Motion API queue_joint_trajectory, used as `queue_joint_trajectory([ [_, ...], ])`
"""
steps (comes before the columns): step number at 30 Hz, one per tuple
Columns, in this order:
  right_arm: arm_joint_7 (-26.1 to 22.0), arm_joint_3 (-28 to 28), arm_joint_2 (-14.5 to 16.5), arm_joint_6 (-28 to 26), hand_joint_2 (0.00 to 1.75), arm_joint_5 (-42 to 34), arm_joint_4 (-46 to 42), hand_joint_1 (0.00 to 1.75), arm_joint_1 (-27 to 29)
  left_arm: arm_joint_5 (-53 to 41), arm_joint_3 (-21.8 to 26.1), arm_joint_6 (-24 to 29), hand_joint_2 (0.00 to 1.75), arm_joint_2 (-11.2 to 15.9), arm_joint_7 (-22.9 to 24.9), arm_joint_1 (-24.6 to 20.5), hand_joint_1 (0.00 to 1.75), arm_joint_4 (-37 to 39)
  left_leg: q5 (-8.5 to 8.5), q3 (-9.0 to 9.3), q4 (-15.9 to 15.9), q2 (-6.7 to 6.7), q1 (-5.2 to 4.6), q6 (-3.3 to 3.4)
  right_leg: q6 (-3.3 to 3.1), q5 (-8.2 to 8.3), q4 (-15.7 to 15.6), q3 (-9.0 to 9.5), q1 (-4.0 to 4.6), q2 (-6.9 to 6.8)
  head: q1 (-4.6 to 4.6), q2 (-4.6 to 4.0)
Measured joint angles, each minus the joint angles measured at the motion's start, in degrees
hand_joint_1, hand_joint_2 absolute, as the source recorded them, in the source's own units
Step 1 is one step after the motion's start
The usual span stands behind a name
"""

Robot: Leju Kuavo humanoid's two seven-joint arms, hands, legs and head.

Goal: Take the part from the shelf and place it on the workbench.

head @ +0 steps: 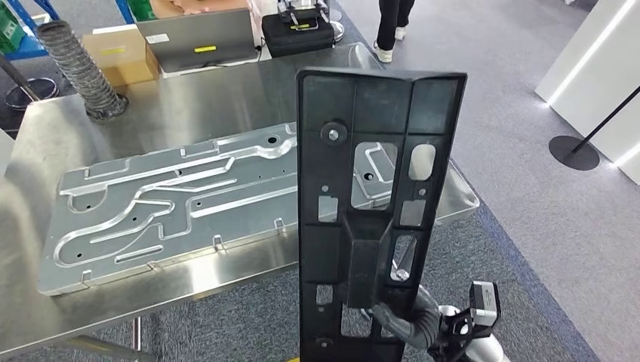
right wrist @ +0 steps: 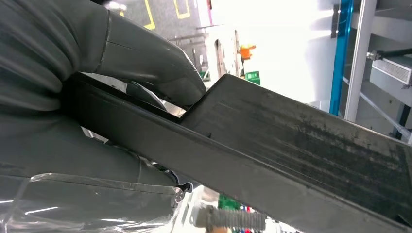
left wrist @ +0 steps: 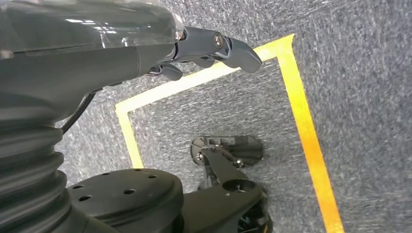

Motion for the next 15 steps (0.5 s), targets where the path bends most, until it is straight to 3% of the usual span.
queue_joint_trajectory([
  [4,1.1,-1.2,0.0,-0.5,1.75,-1.3,1.8,1.75,-4.8,0.0,0.0,0.2,1.75,-0.1,0.0,-0.3,0.0,0.0,-0.97,-0.59,1.3,0.02,-0.03,-1.18,-0.87,0.38,-0.7,0.09,-0.3,0.05,-0.01,0.0],
  [5,1.2,-1.5,0.0,-0.7,1.75,-1.4,2.2,1.75,-6.1,0.0,0.0,0.2,1.75,-0.1,0.0,-0.4,0.0,0.0,-2.28,-1.55,3.4,0.01,0.05,-1.5,-1.1,0.48,-0.9,0.19,-0.49,-0.01,-0.01,0.0],
  [7,1.4,-2.4,0.0,-1.5,1.75,-1.5,2.9,1.75,-8.4,0.0,0.0,0.3,1.75,-0.1,0.0,-0.5,0.0,0.0,-5.92,-5.13,10.9,0.01,0.5,-2.1,-1.34,0.45,-1.0,0.18,-0.51,-0.09,-0.02,0.0],
  [8,1.7,-2.9,0.0,-2.0,1.75,-1.5,3.2,1.75,-9.3,0.0,0.0,0.3,1.75,-0.1,0.0,-0.4,0.0,0.0,-7.16,-6.93,14.5,0.01,0.71,-2.34,-1.37,0.43,-1.0,0.18,-0.5,-0.11,-0.02,0.0],
  [9,2.2,-3.5,0.0,-2.6,1.75,-1.4,3.4,1.75,-10.2,0.1,0.0,0.3,1.75,-0.1,0.0,-0.3,0.0,0.0,-7.36,-8.02,16.4,0.02,0.9,-2.53,-1.36,0.4,-0.9,0.21,-0.51,-0.1,-0.02,0.0],
  [10,2.8,-4.1,0.0,-3.1,1.75,-1.4,3.7,1.75,-11.0,0.3,0.0,0.4,1.75,-0.1,0.0,-0.2,0.0,0.0,-6.35,-8.05,16.1,0.03,1.07,-2.65,-1.3,0.35,-0.9,0.28,-0.54,-0.06,-0.02,0.0],
  [11,3.6,-4.7,0.0,-3.5,1.75,-1.5,3.9,1.75,-11.7,0.4,0.0,0.4,1.75,-0.1,0.0,-0.1,0.0,0.0,-4.4,-6.96,13.5,0.03,1.21,-2.68,-1.2,0.27,-0.9,0.41,-0.58,0.01,-0.02,0.0],
  [13,4.8,-5.9,0.0,-3.8,1.75,-2.2,4.3,1.75,-13.1,0.8,0.0,0.5,1.75,-0.1,-0.1,-0.1,0.0,0.0,-0.39,-3.32,5.3,0.05,1.3,-2.43,-0.76,-0.03,-0.7,0.69,-0.53,0.09,-0.02,0.0],
  [15,5.9,-7.1,0.0,-3.7,1.75,-3.5,4.7,1.75,-14.5,1.0,0.1,0.6,1.75,-0.1,-0.1,0.0,0.0,0.0,0.91,-1.35,0.7,0.03,1.16,-1.9,-0.14,-0.15,-0.7,0.64,-0.35,0.13,-0.02,0.0],
])
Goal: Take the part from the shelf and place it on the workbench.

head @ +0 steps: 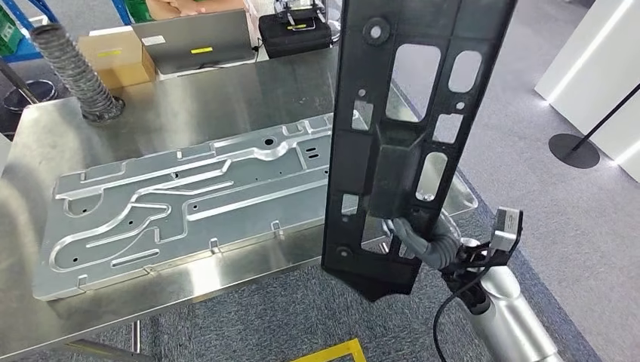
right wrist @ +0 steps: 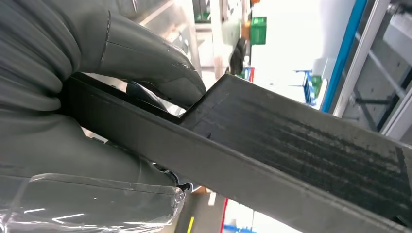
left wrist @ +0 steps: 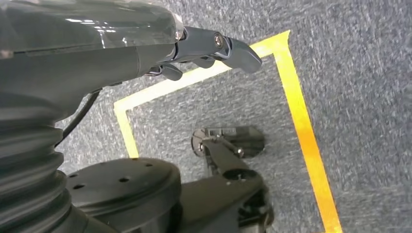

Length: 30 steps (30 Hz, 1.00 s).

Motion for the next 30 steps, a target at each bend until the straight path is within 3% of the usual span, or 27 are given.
queue_joint_trajectory([
  [4,1.9,-1.6,0.5,0.7,1.75,-3.2,1.2,1.75,-2.6,0.2,0.2,-0.1,1.75,0.0,0.0,0.4,0.0,0.0,0.11,0.19,-0.9,0.05,-0.05,1.54,1.36,-0.55,0.6,-0.38,-0.18,-0.02,0.01,0.0],
  [6,2.8,-2.3,1.3,0.9,1.75,-5.1,2.1,1.75,-3.9,0.3,0.3,-0.3,1.75,0.0,-0.1,0.4,0.0,0.0,0.31,0.41,-1.3,0.21,0.05,2.18,1.77,-3.35,5.7,-2.74,-0.26,-0.08,0.02,0.0],
  [8,3.4,-3.1,2.5,1.0,1.75,-7.1,3.0,1.75,-4.8,0.4,0.3,-0.6,1.75,0.0,-0.2,0.4,0.0,0.0,0.22,0.43,-1.3,0.36,-0.12,2.45,1.93,-6.53,13.7,-6.91,-0.19,-0.08,0.02,0.0],
  [9,3.6,-3.5,3.1,0.9,1.75,-7.8,3.4,1.75,-5.1,0.3,0.3,-0.7,1.75,0.0,-0.2,0.5,0.0,0.0,0.15,0.49,-1.3,0.4,-0.22,2.54,1.95,-7.0,16.3,-8.42,-0.18,-0.08,0.02,0.0],
  [10,3.8,-4.0,3.8,0.7,1.75,-8.4,3.8,1.75,-5.3,0.2,0.4,-0.9,1.75,0.0,-0.2,0.5,0.0,0.0,0.06,0.61,-1.3,0.43,-0.3,2.58,1.9,-6.28,16.7,-8.88,-0.18,-0.08,0.02,0.0],
  [11,4.0,-4.6,4.5,0.4,1.75,-8.8,4.0,1.75,-5.5,-0.1,0.3,-1.1,1.75,0.0,-0.2,0.6,0.0,0.0,-0.06,0.79,-1.2,0.43,-0.36,2.56,1.76,-4.48,14.6,-8.15,-0.17,-0.08,0.02,0.0],
  [13,4.5,-5.8,6.1,-0.5,1.75,-9.2,4.4,1.75,-6.0,-0.8,0.3,-1.5,1.75,0.0,-0.3,0.6,0.0,0.0,-0.44,1.18,-1.1,0.45,-0.48,2.33,1.23,-0.17,6.5,-4.6,0.0,-0.12,0.02,0.0],
  [14,4.6,-6.5,7.0,-1.0,1.75,-9.2,4.5,1.75,-6.3,-1.0,0.3,-1.6,1.75,0.0,-0.3,0.5,0.0,0.0,-0.65,1.24,-0.9,0.46,-0.59,2.11,0.9,1.13,3.1,-3.17,0.17,-0.08,0.02,0.0],
  [15,4.7,-7.1,7.8,-1.5,1.75,-9.1,4.5,1.75,-6.5,-1.1,0.2,-1.7,1.75,0.0,-0.4,0.5,0.0,0.0,-0.82,1.23,-0.7,0.51,-0.68,1.86,0.6,1.65,1.2,-2.41,0.36,-0.02,0.02,0.0],
  [17,4.8,-8.1,9.0,-1.9,1.75,-9.0,4.6,1.75,-6.7,-1.2,0.2,-1.9,1.75,0.0,-0.5,0.5,0.0,0.0,-0.99,1.15,-0.6,0.69,-0.77,1.3,0.09,1.57,0.5,-2.39,0.6,0.25,0.02,0.0],
  [20,4.9,-8.7,9.5,-2.7,1.75,-8.1,4.7,1.75,-7.0,-1.3,0.2,-2.1,1.75,0.0,-0.7,0.6,0.0,0.0,-2.65,0.36,1.3,0.81,-0.67,0.42,-0.75,1.78,0.0,-2.1,0.1,0.51,0.02,0.0],
  [23,4.8,-9.3,9.4,-5.0,1.75,-4.3,5.6,1.75,-7.6,-1.6,0.2,-2.3,1.75,0.0,-1.2,0.6,0.0,0.0,-7.79,-4.62,12.2,0.76,-0.23,-0.33,-1.23,1.74,-0.2,-1.93,-0.04,0.58,0.0,0.0],
  [24,4.6,-9.5,9.4,-5.7,1.75,-2.6,6.3,1.75,-7.9,-1.6,0.1,-2.4,1.75,0.0,-1.3,0.7,0.0,0.0,-8.65,-6.22,15.4,0.77,-0.07,-0.49,-1.26,1.71,-0.2,-1.9,-0.03,0.64,0.0,0.0],
  [25,4.2,-9.6,9.4,-6.3,1.75,-0.9,7.2,1.75,-8.3,-1.7,0.1,-2.5,1.75,0.0,-1.4,0.7,0.0,0.0,-8.37,-6.94,16.6,0.77,0.06,-0.59,-1.26,1.67,-0.2,-1.85,-0.04,0.73,0.0,0.0],
  [26,3.8,-9.6,9.4,-6.6,1.75,0.8,8.2,1.75,-8.9,-1.7,0.1,-2.6,1.75,0.1,-1.4,0.7,0.0,0.0,-6.91,-6.52,15.3,0.77,0.17,-0.61,-1.21,1.62,-0.1,-1.75,-0.06,0.83,0.0,0.0],
  [28,2.7,-9.5,9.4,-7.3,1.75,4.1,10.6,1.75,-10.8,-1.6,0.1,-2.7,1.75,0.1,-1.5,0.6,0.0,0.0,-2.49,-3.2,7.5,0.81,0.25,-0.37,-0.94,1.44,0.0,-1.52,-0.08,1.0,0.01,0.0],
  [30,1.2,-9.0,9.4,-8.3,1.75,7.8,13.6,1.75,-14.2,-1.5,0.1,-2.8,1.75,0.1,-1.7,0.5,0.0,0.0,-0.27,-0.4,1.1,0.83,0.08,0.07,-0.39,1.39,0.2,-1.68,0.08,1.22,0.01,0.0],
])
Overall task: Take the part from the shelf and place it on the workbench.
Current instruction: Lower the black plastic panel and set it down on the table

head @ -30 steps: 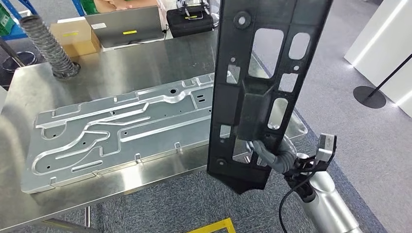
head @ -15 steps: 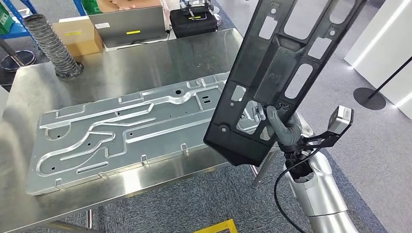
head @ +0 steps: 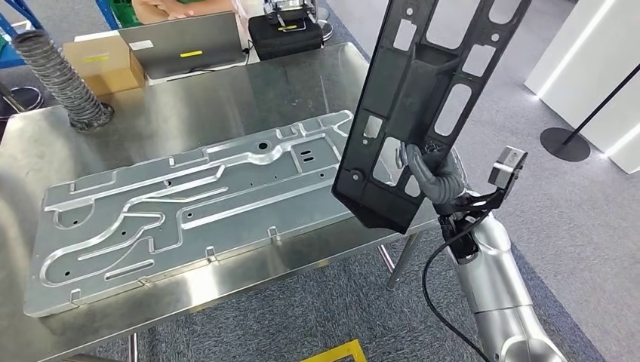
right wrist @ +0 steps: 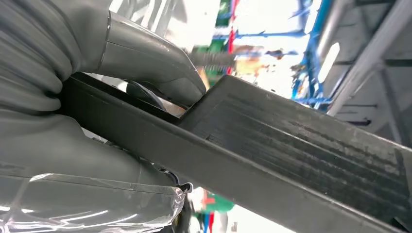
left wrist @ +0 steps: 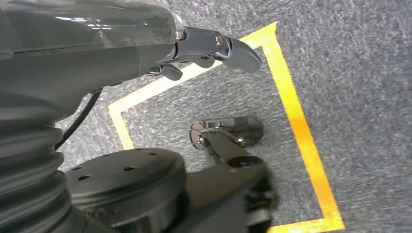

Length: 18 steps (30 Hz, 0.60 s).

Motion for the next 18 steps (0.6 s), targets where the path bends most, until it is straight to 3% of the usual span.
queue_joint_trajectory([
  [3,-1.3,2.5,0.0,-2.2,1.75,5.7,4.9,1.75,-6.3,0.3,0.0,0.1,1.75,0.0,-0.2,-0.1,0.0,0.0,0.11,0.27,-1.5,0.03,-0.2,0.85,1.03,0.32,0.0,-0.54,0.09,0.22,-0.01,0.0],
  [5,-1.8,5.0,0.1,-4.1,1.75,9.5,8.0,1.75,-10.8,0.4,0.0,0.1,1.75,0.0,-0.4,-0.1,0.0,0.0,0.57,0.39,-2.1,0.21,-0.08,1.63,1.61,-0.71,1.4,-1.27,-0.06,-0.08,0.01,0.0],
  [6,-2.0,6.4,0.3,-5.1,1.75,11.3,9.4,1.75,-12.9,0.5,0.0,0.1,1.75,0.0,-0.4,-0.1,0.0,0.0,0.76,0.46,-2.3,0.34,0.0,1.96,1.84,-2.11,3.8,-2.39,-0.12,-0.3,0.01,0.0],
  [8,-2.0,8.9,0.9,-6.9,1.75,14.7,12.0,1.75,-16.6,0.5,0.0,0.1,1.75,0.0,-0.6,0.0,0.0,0.0,0.83,0.41,-2.4,0.48,-0.13,2.24,2.18,-5.69,11.5,-6.12,-0.15,-0.63,0.01,0.0],
  [9,-1.8,10.2,1.3,-7.6,1.75,16.2,13.3,1.75,-18.2,0.5,0.1,0.0,1.75,0.0,-0.7,0.1,0.0,0.0,0.81,0.4,-2.4,0.52,-0.19,2.27,2.29,-6.78,14.9,-7.9,-0.16,-0.65,0.01,0.0],
  [10,-1.6,11.5,1.5,-8.4,1.75,17.8,14.5,1.75,-19.8,0.4,0.1,-0.1,1.75,0.0,-0.7,0.1,0.0,0.0,0.78,0.42,-2.3,0.52,-0.23,2.28,2.34,-6.82,16.6,-8.9,-0.17,-0.67,0.01,0.0],
  [11,-1.3,12.9,1.6,-9.3,1.75,19.4,15.7,1.75,-21.3,0.4,0.1,-0.1,1.75,0.0,-0.7,0.2,0.0,0.0,0.71,0.45,-2.2,0.52,-0.25,2.25,2.31,-5.71,16.0,-8.79,-0.17,-0.68,0.01,0.0],
  [12,-1.0,14.4,1.7,-10.2,1.75,21.0,16.7,1.75,-22.9,0.4,0.1,-0.2,1.75,0.0,-0.8,0.2,0.0,0.0,0.6,0.49,-2.1,0.5,-0.25,2.16,2.2,-3.73,13.1,-7.58,-0.18,-0.69,0.01,0.0],
  [14,-0.5,17.2,1.7,-12.5,1.75,24.6,18.6,1.75,-26.0,0.4,0.1,-0.4,1.75,0.0,-0.8,0.2,0.0,0.0,0.24,0.44,-1.7,0.41,-0.38,1.77,1.72,0.08,5.1,-3.99,-0.04,-0.67,0.01,0.0],
  [16,-0.2,19.9,1.8,-15.2,1.75,28.3,20.5,1.75,-28.6,0.4,0.1,-0.5,1.75,0.0,-1.0,0.2,0.0,0.0,-0.01,0.28,-1.3,0.28,-0.55,1.2,1.03,1.26,1.0,-2.31,0.28,-0.59,0.01,0.0],
  [18,0.3,22.8,1.7,-18.3,1.75,33.0,22.5,1.75,-30.7,0.4,0.1,-0.6,1.75,0.0,-1.2,0.2,0.0,0.0,-0.05,0.32,-1.4,0.23,-0.59,0.6,0.32,1.17,0.7,-2.3,0.4,-0.51,-0.01,0.0],
])
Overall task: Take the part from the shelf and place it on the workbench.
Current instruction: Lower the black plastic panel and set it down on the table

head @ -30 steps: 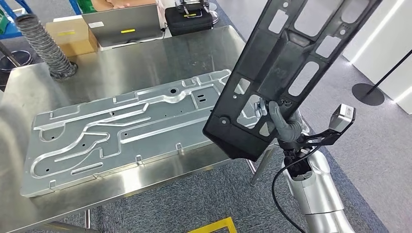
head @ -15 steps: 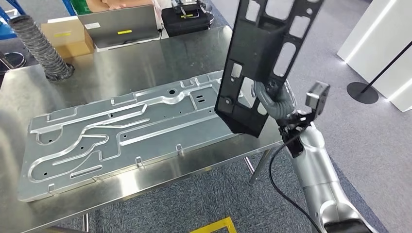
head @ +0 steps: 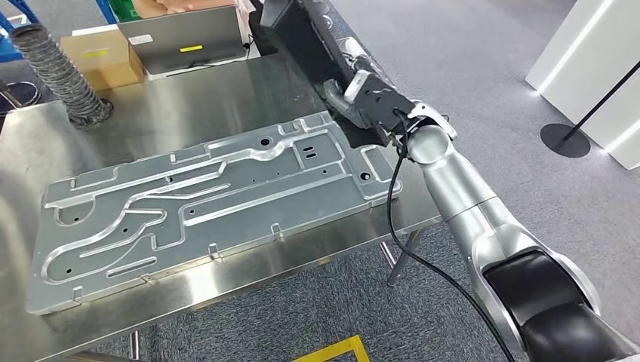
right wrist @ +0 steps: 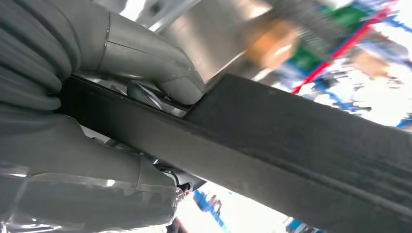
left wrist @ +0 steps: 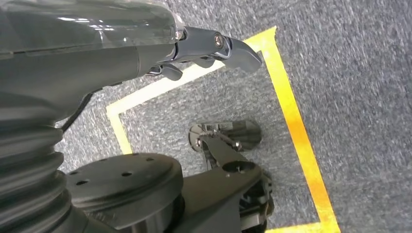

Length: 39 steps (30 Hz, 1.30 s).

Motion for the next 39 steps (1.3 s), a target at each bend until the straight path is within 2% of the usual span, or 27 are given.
queue_joint_trajectory([
  [2,0.3,3.1,-0.6,-2.4,1.75,4.6,1.9,1.75,-1.7,0.0,0.0,-0.1,1.75,0.0,-0.2,0.0,0.0,0.0,-0.86,-0.29,0.9,-0.09,0.08,-0.58,-0.67,0.15,-0.5,0.38,-0.27,-0.11,0.0,0.0],
  [3,0.4,4.7,-1.1,-3.2,1.75,6.3,2.7,1.75,-2.4,0.0,0.0,-0.1,1.75,0.0,-0.2,0.0,0.0,0.0,-2.06,-1.15,2.9,-0.16,0.14,-0.85,-0.95,0.23,-0.7,0.59,-0.45,-0.21,0.0,0.0],
  [6,0.4,8.8,-3.1,-4.4,1.75,9.0,5.0,1.75,-3.7,0.0,0.1,-0.2,1.75,0.1,-0.3,0.0,0.0,0.0,-6.7,-6.61,14.0,-0.23,0.45,-1.43,-1.34,0.16,-0.8,0.81,-0.38,-0.57,-0.01,0.0],
  [7,0.4,9.8,-3.7,-4.5,1.75,9.4,5.6,1.75,-3.8,0.0,0.1,-0.2,1.75,0.1,-0.3,0.0,0.0,0.0,-7.02,-7.95,16.3,-0.23,0.54,-1.53,-1.37,0.1,-0.8,0.85,-0.33,-0.64,-0.01,0.0],
  [8,0.4,10.7,-4.2,-4.6,1.75,9.6,6.2,1.75,-3.9,0.0,0.1,-0.2,1.75,0.1,-0.3,0.1,0.0,0.0,-6.11,-8.19,16.2,-0.23,0.59,-1.55,-1.35,0.03,-0.7,0.92,-0.3,-0.68,-0.01,0.0],
  [9,0.4,11.4,-4.7,-4.8,1.75,9.8,6.6,1.75,-3.9,0.0,0.1,-0.2,1.75,0.1,-0.3,0.1,0.0,0.0,-4.21,-7.27,13.8,-0.22,0.63,-1.48,-1.28,-0.07,-0.7,1.03,-0.29,-0.68,-0.01,0.0],
  [11,0.5,12.6,-5.5,-5.7,1.75,11.1,7.2,1.75,-4.2,0.1,0.1,-0.2,1.75,0.1,-0.3,0.0,0.0,0.0,-0.07,-3.66,5.6,-0.21,0.55,-1.07,-0.96,-0.36,-0.5,1.25,-0.19,-0.67,0.0,0.0],
  [12,0.6,13.2,-5.9,-6.5,1.75,12.5,7.5,1.75,-4.4,0.1,0.1,-0.2,1.75,0.1,-0.4,0.0,0.0,0.0,0.93,-2.25,2.6,-0.23,0.46,-0.78,-0.73,-0.45,-0.4,1.25,-0.1,-0.66,-0.01,0.0],
  [13,0.8,14.0,-6.3,-7.4,1.75,14.3,7.9,1.75,-4.7,0.2,0.1,-0.2,1.75,0.1,-0.5,-0.1,0.0,0.0,1.25,-1.5,0.8,-0.29,0.36,-0.49,-0.47,-0.47,-0.4,1.21,-0.02,-0.68,0.0,0.0],
  [16,1.3,16.8,-7.0,-9.3,1.75,19.1,9.0,1.75,-5.1,0.7,0.1,-0.2,1.75,0.1,-0.8,-0.1,0.0,0.0,1.31,-1.26,-0.1,-0.55,0.36,0.48,0.51,-0.38,-0.5,1.17,-0.04,-0.83,0.01,0.0],
  [17,1.4,17.5,-7.1,-9.7,1.75,20.0,9.3,1.75,-5.1,0.9,0.2,-0.2,1.75,0.2,-0.9,-0.1,0.0,0.0,1.51,-1.17,-0.3,-0.58,0.45,0.87,0.81,-0.86,0.0,0.93,-0.1,-0.87,0.01,0.0],
  [18,1.4,18.0,-7.1,-10.1,1.75,20.6,9.7,1.75,-5.1,0.9,0.2,-0.2,1.75,0.2,-1.0,-0.1,0.0,0.0,1.72,-1.09,-0.6,-0.57,0.55,1.2,1.06,-1.93,1.6,0.21,-0.16,-0.87,0.01,0.0],
  [19,1.4,18.5,-6.9,-10.4,1.75,20.9,10.0,1.75,-5.2,1.0,0.3,-0.2,1.75,0.2,-1.1,-0.1,0.0,0.0,1.85,-1.05,-0.8,-0.54,0.59,1.43,1.27,-3.62,4.6,-1.15,-0.24,-0.87,0.02,0.0],
  [21,1.5,19.5,-6.4,-10.8,1.75,21.2,10.8,1.75,-5.1,1.0,0.4,-0.2,1.75,0.2,-1.1,-0.1,0.0,0.0,1.89,-1.12,-0.8,-0.52,0.52,1.59,1.61,-7.13,12.5,-4.91,-0.23,-0.86,0.02,0.0],
  [22,1.5,19.9,-6.1,-10.9,1.75,21.4,11.3,1.75,-5.0,1.0,0.5,-0.2,1.75,0.2,-1.1,0.0,0.0,0.0,1.87,-1.13,-0.7,-0.53,0.5,1.62,1.71,-7.83,15.3,-6.33,-0.25,-0.86,0.02,0.0],
  [23,1.5,20.2,-5.8,-11.0,1.75,21.7,11.6,1.75,-5.0,1.1,0.5,-0.2,1.75,0.2,-1.1,0.0,0.0,0.0,1.84,-1.13,-0.6,-0.58,0.49,1.61,1.74,-7.39,16.0,-6.76,-0.27,-0.87,0.02,0.0],
  [24,1.5,20.6,-5.6,-11.1,1.75,22.0,11.9,1.75,-4.9,1.1,0.5,-0.3,1.75,0.2,-1.2,0.0,0.0,0.0,1.78,-1.12,-0.5,-0.67,0.5,1.55,1.69,-5.91,14.3,-6.03,-0.3,-0.87,0.02,0.0],
  [26,1.6,21.2,-5.5,-11.4,1.75,22.6,12.2,1.75,-5.1,1.1,0.5,-0.3,1.75,0.2,-1.3,0.0,0.0,0.0,1.53,-1.15,-0.2,-0.9,0.46,1.25,1.4,-2.08,6.4,-2.34,-0.3,-0.87,0.02,0.0],
  [27,1.6,21.5,-5.5,-11.5,1.75,22.9,12.3,1.75,-5.3,1.1,0.5,-0.3,1.75,0.2,-1.3,0.0,0.0,0.0,1.37,-1.23,0.1,-1.0,0.35,1.02,1.11,-0.84,3.0,-0.76,-0.19,-0.85,0.01,0.0],
  [28,1.6,21.8,-5.4,-11.6,1.75,23.2,12.5,1.75,-5.4,1.1,0.5,-0.4,1.75,0.2,-1.3,0.0,0.0,0.0,1.25,-1.33,0.2,-1.06,0.26,0.76,0.78,-0.31,1.0,0.17,-0.07,-0.84,0.01,0.0],
  [31,1.9,22.6,-5.4,-12.2,1.75,25.0,13.0,1.75,-5.6,1.0,0.5,-0.4,1.75,0.2,-1.4,0.0,0.0,0.0,1.13,-1.53,0.3,-1.1,0.19,-0.1,-0.29,-0.2,0.0,0.39,0.14,-0.84,0.01,0.0],
  [33,2.0,23.3,-5.8,-12.5,1.75,26.3,13.3,1.75,-5.9,1.0,0.5,-0.4,1.75,0.3,-1.4,0.0,0.0,0.0,-0.17,-2.25,2.0,-1.07,0.29,-0.72,-0.95,0.03,-0.4,0.52,-0.07,-0.95,0.01,0.0],
  [34,2.0,23.7,-6.1,-12.8,1.75,26.8,13.4,1.75,-6.1,1.0,0.5,-0.4,1.75,0.3,-1.4,0.0,0.0,0.0,-1.69,-3.31,4.5,-1.06,0.37,-0.98,-1.22,0.12,-0.5,0.59,-0.16,-1.02,0.0,0.0],
  [36,2.0,24.7,-6.9,-13.2,1.75,27.7,13.6,1.75,-6.3,1.0,0.6,-0.4,1.75,0.3,-1.5,0.0,0.0,0.0,-5.2,-6.46,11.6,-1.05,0.5,-1.34,-1.49,0.09,-0.5,0.59,-0.08,-1.16,-0.01,0.0],
  [37,2.0,25.1,-7.3,-13.4,1.75,28.1,13.8,1.75,-6.3,1.0,0.6,-0.4,1.75,0.3,-1.4,0.0,0.0,0.0,-6.16,-7.85,14.6,-1.05,0.54,-1.44,-1.53,0.07,-0.5,0.59,-0.04,-1.22,0.0,0.0],
  [38,2.0,25.5,-7.7,-13.4,1.75,28.4,13.9,1.75,-6.3,1.0,0.7,-0.4,1.75,0.3,-1.4,0.0,0.0,0.0,-6.14,-8.51,15.9,-1.04,0.55,-1.48,-1.54,0.05,-0.4,0.6,-0.01,-1.28,0.0,0.0],
  [39,2.0,25.9,-8.0,-13.5,1.75,28.7,14.0,1.75,-6.3,1.0,0.8,-0.4,1.75,0.3,-1.5,0.0,0.0,0.0,-5.06,-8.15,15.1,-1.04,0.56,-1.44,-1.51,0.02,-0.4,0.62,-0.01,-1.31,0.0,0.0],
])
